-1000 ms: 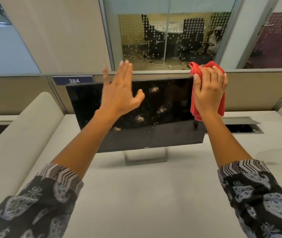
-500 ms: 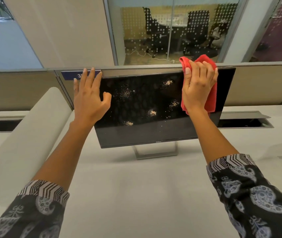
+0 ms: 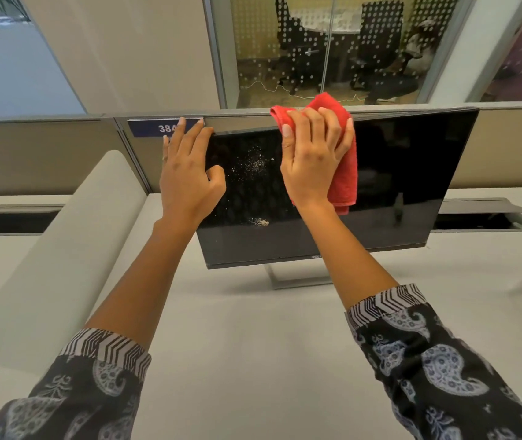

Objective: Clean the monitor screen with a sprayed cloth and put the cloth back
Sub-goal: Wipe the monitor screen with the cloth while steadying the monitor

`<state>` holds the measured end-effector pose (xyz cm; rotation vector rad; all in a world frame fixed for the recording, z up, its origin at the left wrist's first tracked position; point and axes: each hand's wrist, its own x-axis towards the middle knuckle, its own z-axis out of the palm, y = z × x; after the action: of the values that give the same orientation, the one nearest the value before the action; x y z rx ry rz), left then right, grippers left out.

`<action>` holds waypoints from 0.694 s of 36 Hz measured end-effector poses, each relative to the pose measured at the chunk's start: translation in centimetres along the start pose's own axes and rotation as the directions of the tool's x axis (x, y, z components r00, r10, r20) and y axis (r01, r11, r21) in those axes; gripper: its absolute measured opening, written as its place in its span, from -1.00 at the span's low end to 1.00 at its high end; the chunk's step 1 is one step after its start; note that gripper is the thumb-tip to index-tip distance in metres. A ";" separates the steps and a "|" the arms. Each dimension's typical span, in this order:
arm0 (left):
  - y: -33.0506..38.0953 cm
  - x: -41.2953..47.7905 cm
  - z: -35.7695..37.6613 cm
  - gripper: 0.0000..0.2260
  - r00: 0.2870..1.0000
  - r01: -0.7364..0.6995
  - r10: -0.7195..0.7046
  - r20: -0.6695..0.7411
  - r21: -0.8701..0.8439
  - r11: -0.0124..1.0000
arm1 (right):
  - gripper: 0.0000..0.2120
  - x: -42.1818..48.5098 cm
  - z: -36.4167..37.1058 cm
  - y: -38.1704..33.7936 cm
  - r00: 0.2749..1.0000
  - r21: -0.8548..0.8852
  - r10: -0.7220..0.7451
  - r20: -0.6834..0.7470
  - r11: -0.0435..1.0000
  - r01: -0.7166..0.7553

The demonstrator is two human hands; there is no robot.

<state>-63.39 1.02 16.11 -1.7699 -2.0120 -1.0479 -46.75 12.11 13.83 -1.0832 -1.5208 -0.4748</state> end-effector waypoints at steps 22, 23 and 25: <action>-0.2 0.3 0.3 -0.49 0.999 0.003 -0.004 -0.038 -0.028 1.000 | -0.58 -6.4 0.2 0.2 0.856 0.133 -0.480 0.191 0.877 0.462; -0.1 0.2 0.4 -0.49 0.999 0.005 -0.006 -0.040 -0.026 1.000 | -0.55 -6.7 0.1 0.7 0.847 0.118 -0.487 0.214 0.873 0.473; -0.2 0.2 0.5 -0.49 0.999 0.004 -0.005 -0.046 -0.026 1.000 | -0.54 -7.1 0.0 1.5 0.846 0.078 -0.470 0.252 0.881 0.467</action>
<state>-63.46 1.47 15.84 -1.7380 -1.9850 -1.1103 -46.02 10.24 6.86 -0.7747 -2.0405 -0.6723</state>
